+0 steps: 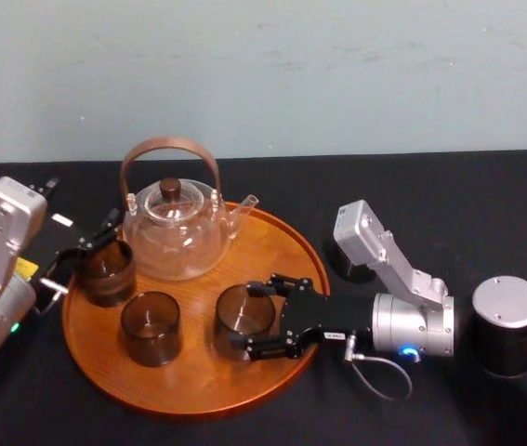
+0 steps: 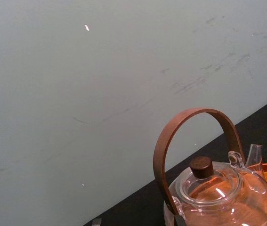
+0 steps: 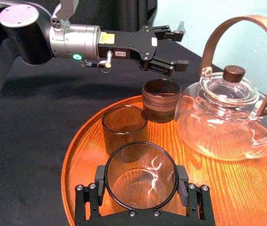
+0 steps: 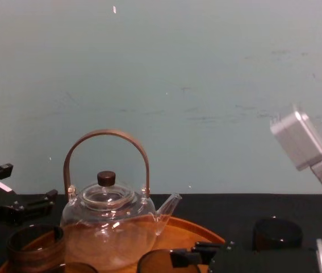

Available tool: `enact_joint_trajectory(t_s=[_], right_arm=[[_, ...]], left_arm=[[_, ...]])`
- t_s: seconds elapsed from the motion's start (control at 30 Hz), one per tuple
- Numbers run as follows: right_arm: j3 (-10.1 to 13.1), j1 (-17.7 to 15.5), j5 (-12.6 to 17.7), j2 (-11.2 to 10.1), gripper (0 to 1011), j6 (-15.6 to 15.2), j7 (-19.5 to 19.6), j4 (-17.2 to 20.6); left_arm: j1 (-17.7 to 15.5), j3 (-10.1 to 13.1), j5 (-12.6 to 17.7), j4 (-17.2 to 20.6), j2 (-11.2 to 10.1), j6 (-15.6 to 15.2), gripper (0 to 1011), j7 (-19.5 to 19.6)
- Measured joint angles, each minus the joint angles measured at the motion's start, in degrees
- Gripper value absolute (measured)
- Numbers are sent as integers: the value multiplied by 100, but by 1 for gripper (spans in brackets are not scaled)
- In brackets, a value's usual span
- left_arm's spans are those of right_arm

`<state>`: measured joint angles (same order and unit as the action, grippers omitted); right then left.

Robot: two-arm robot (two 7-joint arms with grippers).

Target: Pick up the glass from the table and place it on the tray.

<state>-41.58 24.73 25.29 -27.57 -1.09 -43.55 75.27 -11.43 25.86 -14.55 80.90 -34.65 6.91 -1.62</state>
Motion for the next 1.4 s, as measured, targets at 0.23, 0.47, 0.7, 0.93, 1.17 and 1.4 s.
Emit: enact_joint_trajectory(t_s=[0.23, 0.47, 0.7, 0.93, 1.17, 1.4], right_arm=[[0, -25, -105, 67, 902, 66, 12, -126], [13, -45, -186, 117, 902, 70, 16, -216], [24, -50, -250, 179, 902, 66, 35, -298], [28, -71, -358, 205, 902, 60, 123, -310], [28, -69, -349, 202, 902, 52, 111, -309], [24, -70, -354, 197, 1002, 35, 97, -312]], left_arm=[[0, 0, 0, 0, 0, 0, 1001, 0], [0, 0, 0, 0, 0, 0, 1001, 0], [0, 0, 0, 0, 0, 0, 1001, 0], [0, 0, 0, 0, 0, 0, 1002, 0], [0, 0, 0, 0, 0, 0, 1002, 0], [0, 0, 0, 0, 0, 0, 1002, 0]])
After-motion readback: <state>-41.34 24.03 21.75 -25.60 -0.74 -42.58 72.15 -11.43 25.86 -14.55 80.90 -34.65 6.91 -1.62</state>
